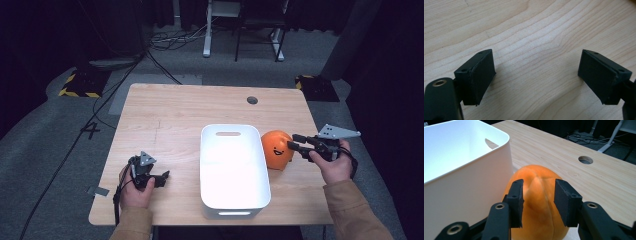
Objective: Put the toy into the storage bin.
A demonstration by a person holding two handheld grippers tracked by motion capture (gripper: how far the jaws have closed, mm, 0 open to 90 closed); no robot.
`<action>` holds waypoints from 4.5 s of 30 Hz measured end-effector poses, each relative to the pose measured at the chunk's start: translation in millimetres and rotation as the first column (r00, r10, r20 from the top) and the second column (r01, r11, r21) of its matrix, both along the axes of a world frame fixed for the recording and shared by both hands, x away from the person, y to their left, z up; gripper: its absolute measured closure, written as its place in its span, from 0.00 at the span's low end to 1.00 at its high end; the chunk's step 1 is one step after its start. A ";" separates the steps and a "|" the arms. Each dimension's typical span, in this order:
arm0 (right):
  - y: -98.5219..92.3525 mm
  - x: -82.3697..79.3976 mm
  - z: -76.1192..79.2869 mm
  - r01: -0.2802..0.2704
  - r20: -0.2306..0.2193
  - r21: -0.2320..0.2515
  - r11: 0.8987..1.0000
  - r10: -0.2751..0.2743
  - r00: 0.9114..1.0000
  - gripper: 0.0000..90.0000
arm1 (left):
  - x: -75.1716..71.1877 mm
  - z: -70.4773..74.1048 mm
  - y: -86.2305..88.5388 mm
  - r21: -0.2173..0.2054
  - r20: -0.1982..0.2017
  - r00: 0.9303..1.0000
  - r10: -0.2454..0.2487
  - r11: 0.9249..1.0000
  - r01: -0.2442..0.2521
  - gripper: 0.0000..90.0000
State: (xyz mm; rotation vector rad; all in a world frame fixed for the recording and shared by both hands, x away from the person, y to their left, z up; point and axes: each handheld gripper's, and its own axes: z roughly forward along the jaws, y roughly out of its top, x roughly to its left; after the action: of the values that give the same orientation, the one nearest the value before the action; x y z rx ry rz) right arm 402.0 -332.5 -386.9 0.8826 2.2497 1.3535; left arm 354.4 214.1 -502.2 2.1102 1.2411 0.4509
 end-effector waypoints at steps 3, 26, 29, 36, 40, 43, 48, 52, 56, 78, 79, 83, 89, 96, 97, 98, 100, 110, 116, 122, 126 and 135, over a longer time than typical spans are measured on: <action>5.5 5.0 0.2 -0.004 -0.001 -0.004 1.000 0.004 1.000 0.66 | 0.0 -0.3 -0.1 -0.001 0.003 1.000 0.001 1.000 -0.001 0.16; 5.6 13.1 -0.5 -0.028 0.026 0.030 0.999 0.027 0.999 0.91 | 0.0 -0.6 -0.3 -0.001 0.008 1.000 0.004 1.000 -0.004 0.16; 2.2 9.3 8.2 -0.038 0.035 0.031 0.999 0.037 0.999 0.91 | 0.0 -0.6 -0.3 0.000 0.008 1.000 0.004 1.000 -0.004 0.16; -6.7 5.1 27.7 -0.077 0.051 0.034 0.996 0.076 0.996 0.91 | 0.0 -0.6 -0.4 -0.001 0.008 1.000 0.005 1.000 -0.005 0.16; -10.7 4.7 36.9 -0.123 0.054 0.032 0.992 0.121 0.991 0.91 | 0.0 -0.5 -0.3 -0.001 0.006 1.000 0.003 1.000 -0.003 0.16; -13.3 4.8 43.5 -0.162 0.070 0.042 0.986 0.158 0.985 0.91 | 0.0 -0.6 -0.4 -0.001 0.008 1.000 0.004 1.000 -0.004 0.16; -17.0 4.0 54.4 -0.189 0.080 0.057 0.980 0.185 0.980 0.91 | 0.0 -0.6 -0.3 -0.001 0.008 1.000 0.004 1.000 -0.004 0.16; -19.0 1.4 64.6 -0.191 0.088 0.053 0.980 0.186 0.979 0.91 | 0.0 -0.6 -0.4 -0.001 0.008 1.000 0.004 1.000 -0.004 0.16; -20.4 -1.2 73.6 -0.194 0.093 0.055 0.979 0.189 0.978 0.91 | 0.0 -0.6 -0.4 -0.001 0.008 1.000 0.005 1.000 -0.005 0.16; -4.4 -6.5 118.0 -0.225 0.150 0.059 0.973 0.214 0.965 0.91 | -0.1 -0.6 -0.3 0.000 0.008 1.000 0.004 1.000 -0.004 0.16; -3.3 -6.2 120.1 -0.228 0.156 0.059 0.972 0.216 0.964 0.91 | -0.1 -0.6 -0.3 0.000 0.008 1.000 0.004 1.000 -0.004 0.16; 2.8 -5.0 128.4 -0.236 0.166 0.061 0.970 0.223 0.961 0.91 | -0.1 -0.6 -0.3 0.000 0.008 1.000 0.003 1.000 -0.003 0.16; 15.1 -2.1 137.7 -0.252 0.174 0.060 0.966 0.239 0.955 0.91 | 0.0 -0.6 -0.3 0.000 0.008 1.000 0.003 1.000 -0.003 0.16; 32.6 2.8 143.0 -0.270 0.177 0.071 0.960 0.254 0.951 0.91 | 0.0 -0.7 -0.4 -0.001 0.009 1.000 0.005 1.000 -0.005 0.16; 35.6 3.8 143.6 -0.276 0.184 0.072 0.958 0.260 0.948 0.91 | 0.0 -0.6 -0.4 -0.001 0.008 1.000 0.004 1.000 -0.004 0.16; 38.5 3.9 144.2 -0.279 0.180 0.072 0.958 0.262 0.948 0.91 | 0.0 -0.6 -0.4 -0.001 0.008 1.000 0.004 1.000 -0.004 0.16; 44.8 5.0 145.5 -0.288 0.185 0.070 0.955 0.271 0.944 0.91 | 0.0 -0.6 -0.4 -0.001 0.008 1.000 0.005 1.000 -0.005 0.16; 77.7 10.8 145.2 -0.329 0.189 0.056 0.943 0.313 0.931 0.91 | 0.0 -0.6 -0.3 0.000 0.008 1.000 0.003 1.000 -0.003 0.16; 94.0 12.6 141.6 -0.343 0.186 0.058 0.938 0.327 0.927 0.91 | 0.0 -0.4 -0.2 0.000 0.005 1.000 0.002 1.000 -0.002 0.16; 108.9 14.4 135.2 -0.352 0.183 0.053 0.934 0.338 0.923 0.91 | 0.0 -0.6 -0.3 0.000 0.008 1.000 0.004 1.000 -0.004 0.16; 120.2 14.6 129.2 -0.359 0.173 0.042 0.932 0.347 0.922 0.91 | 0.0 -0.4 -0.2 0.000 0.006 1.000 0.002 1.000 -0.002 0.16; 145.8 16.4 111.7 -0.380 0.147 0.035 0.924 0.371 0.917 0.91 | 0.0 -0.4 -0.2 0.000 0.006 1.000 0.002 1.000 -0.002 0.16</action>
State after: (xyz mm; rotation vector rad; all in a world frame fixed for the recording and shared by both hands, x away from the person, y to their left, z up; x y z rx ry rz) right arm 418.3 -186.7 -275.2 0.3652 2.3579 1.6009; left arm 354.3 213.8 -502.6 2.1062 1.2402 0.4580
